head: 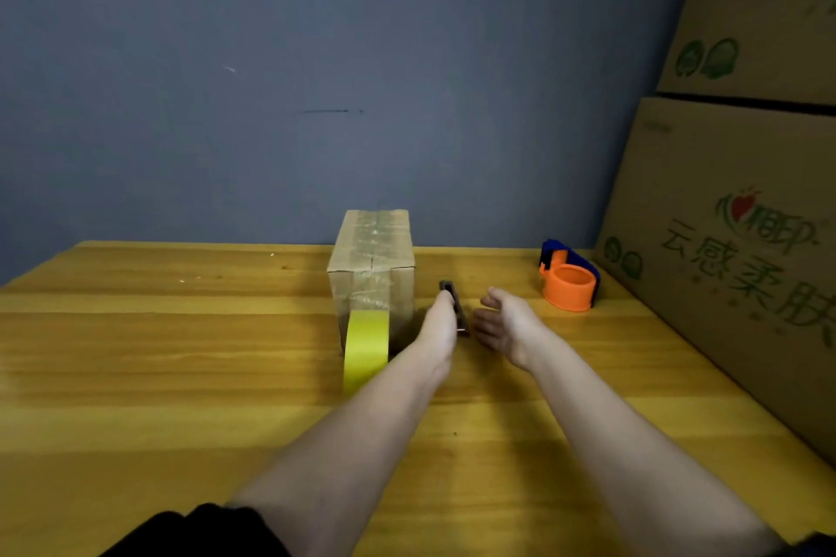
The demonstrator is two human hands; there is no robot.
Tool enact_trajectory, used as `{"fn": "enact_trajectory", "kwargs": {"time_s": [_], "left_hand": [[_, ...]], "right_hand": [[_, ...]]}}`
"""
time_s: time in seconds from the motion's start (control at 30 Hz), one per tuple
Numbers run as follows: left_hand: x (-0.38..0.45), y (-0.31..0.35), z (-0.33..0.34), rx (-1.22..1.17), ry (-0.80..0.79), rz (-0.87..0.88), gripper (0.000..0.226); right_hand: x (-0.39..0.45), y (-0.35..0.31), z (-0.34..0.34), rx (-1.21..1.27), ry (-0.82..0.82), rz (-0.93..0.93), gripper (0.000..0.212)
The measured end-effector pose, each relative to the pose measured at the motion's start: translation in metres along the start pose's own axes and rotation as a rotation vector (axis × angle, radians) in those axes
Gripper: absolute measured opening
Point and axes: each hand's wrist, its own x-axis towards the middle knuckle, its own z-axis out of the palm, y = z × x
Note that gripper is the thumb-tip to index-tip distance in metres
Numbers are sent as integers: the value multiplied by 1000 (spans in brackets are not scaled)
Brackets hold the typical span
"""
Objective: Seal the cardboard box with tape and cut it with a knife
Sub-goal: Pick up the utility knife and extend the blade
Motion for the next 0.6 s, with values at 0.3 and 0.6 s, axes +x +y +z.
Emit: {"fn": "enact_trajectory", "kwargs": {"time_s": [0.3,0.6], "left_hand": [[-8,-13,-1,-13,-91,-85,22],[-3,-40,6,123,-141,220,36]], "right_hand": [[-4,0,-28,-525,-23,-43,21],[-31,24,-66,-19,-314,-219,17]]}}
